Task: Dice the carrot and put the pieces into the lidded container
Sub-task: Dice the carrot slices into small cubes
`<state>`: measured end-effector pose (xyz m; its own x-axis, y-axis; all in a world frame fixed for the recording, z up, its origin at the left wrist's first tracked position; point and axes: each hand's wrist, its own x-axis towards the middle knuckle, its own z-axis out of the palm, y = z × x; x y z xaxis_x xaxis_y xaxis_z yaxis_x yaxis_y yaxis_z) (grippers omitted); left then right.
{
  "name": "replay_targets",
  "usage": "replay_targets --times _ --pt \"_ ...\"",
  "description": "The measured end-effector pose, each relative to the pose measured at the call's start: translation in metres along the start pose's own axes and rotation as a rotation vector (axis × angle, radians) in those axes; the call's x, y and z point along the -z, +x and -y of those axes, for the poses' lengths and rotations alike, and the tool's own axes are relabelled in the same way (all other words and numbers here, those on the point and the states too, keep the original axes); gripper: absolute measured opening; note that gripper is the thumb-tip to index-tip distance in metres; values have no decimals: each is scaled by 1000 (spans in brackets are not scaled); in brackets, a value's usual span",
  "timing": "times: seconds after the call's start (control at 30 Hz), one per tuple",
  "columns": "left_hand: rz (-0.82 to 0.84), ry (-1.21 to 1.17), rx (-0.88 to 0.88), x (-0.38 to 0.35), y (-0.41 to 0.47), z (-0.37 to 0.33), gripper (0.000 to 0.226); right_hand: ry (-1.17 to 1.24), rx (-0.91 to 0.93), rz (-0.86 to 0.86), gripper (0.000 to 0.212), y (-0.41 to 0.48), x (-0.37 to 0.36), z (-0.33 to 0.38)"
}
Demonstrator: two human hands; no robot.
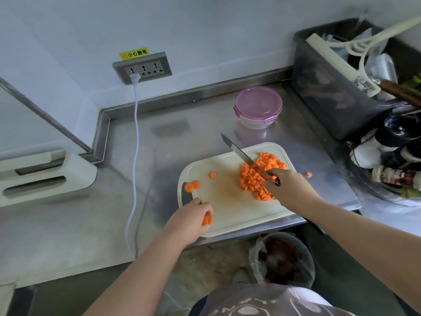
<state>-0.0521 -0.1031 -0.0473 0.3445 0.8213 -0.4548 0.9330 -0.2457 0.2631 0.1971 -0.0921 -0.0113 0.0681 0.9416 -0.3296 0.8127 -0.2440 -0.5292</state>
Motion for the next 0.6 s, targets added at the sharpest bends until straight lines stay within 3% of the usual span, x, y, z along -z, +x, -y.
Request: replay_targets --times 0.13,0.43,0.5,0.6 --pt "-65 -66 2 0 8 -11 16 13 -19 23 29 -3 -1 2" --pt "-199 -174 -14 -1 44 -24 33 41 -33 40 29 -9 2 4" --pt "-318 -279 22 1 40 -15 32 48 -33 41 29 -10 1 4" --pt "-531 -329 226 6 35 16 28 89 -43 37 26 -11 2 3"
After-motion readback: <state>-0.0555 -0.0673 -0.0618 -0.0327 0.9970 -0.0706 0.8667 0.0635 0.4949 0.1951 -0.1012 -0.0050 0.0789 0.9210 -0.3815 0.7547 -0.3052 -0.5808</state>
